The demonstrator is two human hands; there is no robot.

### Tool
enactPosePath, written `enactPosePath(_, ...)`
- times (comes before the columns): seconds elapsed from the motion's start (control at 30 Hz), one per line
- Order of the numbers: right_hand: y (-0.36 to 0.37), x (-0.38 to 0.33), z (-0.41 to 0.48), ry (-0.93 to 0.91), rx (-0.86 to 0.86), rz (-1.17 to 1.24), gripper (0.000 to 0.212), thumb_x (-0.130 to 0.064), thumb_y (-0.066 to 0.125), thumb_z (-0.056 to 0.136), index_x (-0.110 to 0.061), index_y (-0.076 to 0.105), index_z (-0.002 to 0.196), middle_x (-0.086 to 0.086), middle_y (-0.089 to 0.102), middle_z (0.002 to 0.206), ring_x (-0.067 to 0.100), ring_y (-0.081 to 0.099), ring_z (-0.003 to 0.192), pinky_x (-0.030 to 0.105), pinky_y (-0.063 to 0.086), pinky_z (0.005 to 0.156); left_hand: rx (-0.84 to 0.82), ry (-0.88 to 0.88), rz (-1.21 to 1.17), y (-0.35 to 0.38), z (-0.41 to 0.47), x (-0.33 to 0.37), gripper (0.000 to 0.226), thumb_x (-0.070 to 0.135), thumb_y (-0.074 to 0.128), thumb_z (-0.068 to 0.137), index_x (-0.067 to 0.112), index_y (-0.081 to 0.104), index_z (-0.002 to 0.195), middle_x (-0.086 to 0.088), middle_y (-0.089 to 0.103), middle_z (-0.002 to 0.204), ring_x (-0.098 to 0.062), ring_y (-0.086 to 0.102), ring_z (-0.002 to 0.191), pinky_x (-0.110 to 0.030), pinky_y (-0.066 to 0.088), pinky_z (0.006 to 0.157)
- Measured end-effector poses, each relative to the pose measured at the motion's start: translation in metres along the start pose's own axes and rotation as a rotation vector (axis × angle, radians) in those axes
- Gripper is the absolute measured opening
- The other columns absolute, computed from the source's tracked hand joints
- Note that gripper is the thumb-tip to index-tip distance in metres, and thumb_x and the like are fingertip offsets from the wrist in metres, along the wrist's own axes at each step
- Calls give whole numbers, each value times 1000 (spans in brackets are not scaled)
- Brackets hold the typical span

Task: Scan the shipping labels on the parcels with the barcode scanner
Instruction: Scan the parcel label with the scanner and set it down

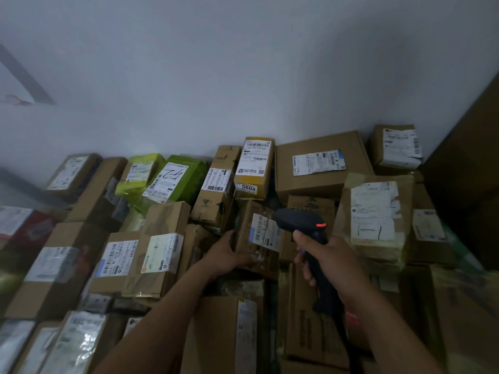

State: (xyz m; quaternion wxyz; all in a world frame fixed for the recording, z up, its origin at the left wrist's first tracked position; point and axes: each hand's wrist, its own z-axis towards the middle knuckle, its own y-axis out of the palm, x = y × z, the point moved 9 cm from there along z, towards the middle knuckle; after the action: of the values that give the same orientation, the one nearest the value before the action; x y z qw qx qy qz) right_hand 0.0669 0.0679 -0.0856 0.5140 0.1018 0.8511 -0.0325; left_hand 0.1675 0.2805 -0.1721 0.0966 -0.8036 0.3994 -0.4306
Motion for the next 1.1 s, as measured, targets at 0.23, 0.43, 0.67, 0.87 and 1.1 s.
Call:
enactPosePath(0.23,10,-11,-21,-28,-54,-62,33,-34,66,89,-2,65,81,10,62,63,19,54,47,27,42,45,342,237,94,-41,-36,45,72,22,82,77,25,47,140,5,57,126,-12,55,109,-38,51,96)
enactPosePath(0.43,16,-29,-52,-113,-56,-261,35,-39,67,88,-6,65,77,12,61,56,25,57,51,27,47,48,395,224,-100,-84,-63,50,58,20,81,79,23,58,132,5,58,114,-15,60,102,-19,49,73)
enactPosePath(0.67,8,-42,-80,-206,16,-440,14,-40,72,83,-35,59,87,-6,65,70,5,58,60,25,46,58,378,252,-104,-116,-89,56,51,14,77,83,25,60,131,9,63,104,-1,61,83,-11,49,66)
enactPosePath(0.87,4,-42,-94,-220,24,-501,22,-41,74,82,-31,63,98,-5,66,78,5,61,67,22,45,60,391,244,-42,-126,-97,57,57,36,82,74,39,62,128,7,66,116,-5,65,90,-28,56,81)
enactPosePath(1.1,2,-41,-101,-212,20,-494,22,-41,73,82,-30,62,98,-7,64,75,2,58,63,18,41,57,430,253,-14,-123,-110,60,60,32,80,80,30,58,136,2,66,119,-3,63,86,-22,55,75)
